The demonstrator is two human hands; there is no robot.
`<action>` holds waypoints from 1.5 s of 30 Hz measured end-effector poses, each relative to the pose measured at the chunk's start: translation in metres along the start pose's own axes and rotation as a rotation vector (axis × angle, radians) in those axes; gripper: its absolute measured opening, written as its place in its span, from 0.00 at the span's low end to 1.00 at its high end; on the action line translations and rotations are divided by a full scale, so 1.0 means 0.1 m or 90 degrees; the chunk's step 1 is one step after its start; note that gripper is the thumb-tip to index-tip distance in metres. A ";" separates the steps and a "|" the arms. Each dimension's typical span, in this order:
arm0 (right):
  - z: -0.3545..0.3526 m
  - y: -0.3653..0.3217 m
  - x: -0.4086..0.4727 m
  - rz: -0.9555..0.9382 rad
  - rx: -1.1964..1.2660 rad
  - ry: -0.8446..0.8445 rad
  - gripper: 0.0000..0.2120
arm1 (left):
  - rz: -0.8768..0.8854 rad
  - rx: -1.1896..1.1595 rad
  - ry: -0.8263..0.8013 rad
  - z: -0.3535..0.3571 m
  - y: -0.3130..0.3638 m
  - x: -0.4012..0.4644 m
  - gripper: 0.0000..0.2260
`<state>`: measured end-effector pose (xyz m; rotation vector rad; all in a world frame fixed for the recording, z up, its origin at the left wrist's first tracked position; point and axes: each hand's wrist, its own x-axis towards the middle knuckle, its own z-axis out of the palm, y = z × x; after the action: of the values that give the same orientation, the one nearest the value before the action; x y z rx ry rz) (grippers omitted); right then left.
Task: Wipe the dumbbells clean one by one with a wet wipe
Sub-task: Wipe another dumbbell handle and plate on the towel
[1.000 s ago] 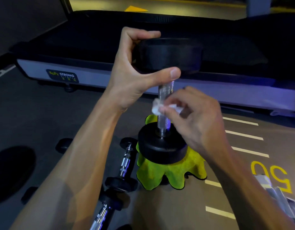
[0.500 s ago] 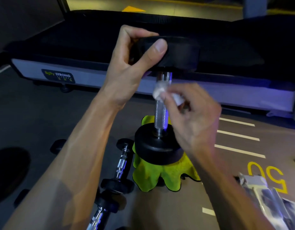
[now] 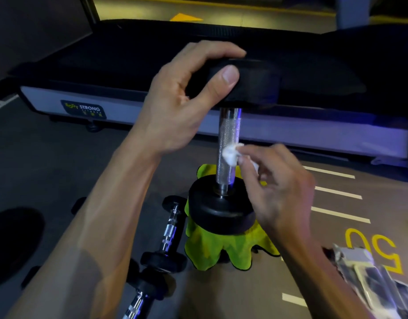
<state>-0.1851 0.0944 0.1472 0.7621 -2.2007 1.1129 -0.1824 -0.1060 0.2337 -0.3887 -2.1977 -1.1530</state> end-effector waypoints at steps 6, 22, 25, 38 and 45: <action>0.01 -0.18 0.46 -0.101 -0.084 0.105 0.03 | 0.004 0.000 -0.008 0.01 0.01 -0.01 0.12; 0.14 -0.03 0.15 -0.136 -0.021 -0.013 0.08 | -0.015 -0.057 0.006 -0.08 -0.04 -0.07 0.10; 0.08 0.04 -0.02 -0.154 0.007 -0.092 0.06 | -0.023 -0.054 0.006 -0.09 -0.05 -0.08 0.09; -0.02 0.11 0.17 -0.032 0.099 -0.277 0.03 | -0.069 -0.114 0.033 -0.12 -0.10 -0.13 0.08; -0.04 0.08 0.18 0.016 0.144 -0.325 0.11 | -0.084 -0.123 0.057 -0.13 -0.15 -0.11 0.08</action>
<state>-0.2024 0.0971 0.1577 1.2330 -2.5220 1.3062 -0.1769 -0.1248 0.2221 -0.2699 -2.0665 -1.4321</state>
